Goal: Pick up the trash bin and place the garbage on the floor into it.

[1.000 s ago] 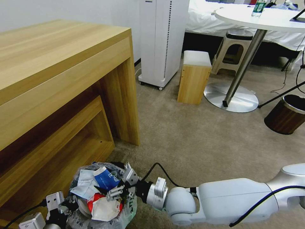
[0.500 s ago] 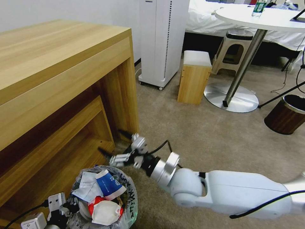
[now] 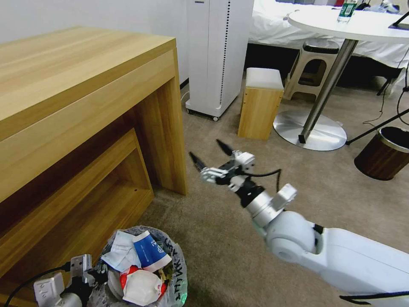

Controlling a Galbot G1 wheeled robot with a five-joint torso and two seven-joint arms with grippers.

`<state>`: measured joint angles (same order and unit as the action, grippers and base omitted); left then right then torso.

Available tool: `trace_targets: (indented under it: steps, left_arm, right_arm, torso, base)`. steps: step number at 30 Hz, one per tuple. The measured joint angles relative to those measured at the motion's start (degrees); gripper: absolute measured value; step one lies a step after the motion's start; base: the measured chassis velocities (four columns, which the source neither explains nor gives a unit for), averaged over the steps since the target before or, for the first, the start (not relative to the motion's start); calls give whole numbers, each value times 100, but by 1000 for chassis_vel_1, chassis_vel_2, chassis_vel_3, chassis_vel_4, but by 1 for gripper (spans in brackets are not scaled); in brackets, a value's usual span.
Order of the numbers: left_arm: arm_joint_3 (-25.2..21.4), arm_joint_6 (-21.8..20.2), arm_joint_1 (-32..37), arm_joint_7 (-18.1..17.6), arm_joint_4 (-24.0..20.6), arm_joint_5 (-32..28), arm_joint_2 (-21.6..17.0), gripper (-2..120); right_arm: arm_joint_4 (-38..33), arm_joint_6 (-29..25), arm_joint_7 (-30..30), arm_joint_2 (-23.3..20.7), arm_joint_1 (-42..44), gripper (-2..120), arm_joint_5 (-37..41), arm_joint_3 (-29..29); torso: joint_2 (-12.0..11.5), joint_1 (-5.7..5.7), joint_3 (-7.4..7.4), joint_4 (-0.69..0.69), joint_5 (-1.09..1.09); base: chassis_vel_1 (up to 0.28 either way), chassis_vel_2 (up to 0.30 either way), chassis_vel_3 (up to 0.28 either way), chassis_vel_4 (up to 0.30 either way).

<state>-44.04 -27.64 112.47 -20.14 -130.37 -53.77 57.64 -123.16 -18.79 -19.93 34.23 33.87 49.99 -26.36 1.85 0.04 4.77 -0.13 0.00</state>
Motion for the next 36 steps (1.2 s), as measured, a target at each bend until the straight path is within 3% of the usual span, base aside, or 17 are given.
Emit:
trace_targets:
  steps: [6,13,32,36]
  left_arm:
    - [91,-18,-179,-112,393,-383,-396,0]
    - [158,-24,-265,-225,638,-725,-651,0]
    - [294,-2,-424,-360,913,-987,-768,0]
    - [329,4,-457,-390,938,-987,-771,11]
  right_arm:
    - [-81,-53,86,-396,765,100,-137,829]
    - [-100,-116,154,-489,1386,100,-251,1323]
    - [122,-194,212,-317,1507,100,-412,1314]
    - [164,-228,233,-307,1550,100,-462,1325]
  torso:
    - [0,0,0,-1,0]
    - [0,0,0,0,2]
    - [0,-1,0,0,1]
    - [0,0,0,-1,-2]
  base:
    - [0,0,0,0]
    - [0,0,0,0]
    - [0,0,0,0]
    - [0,0,0,0]
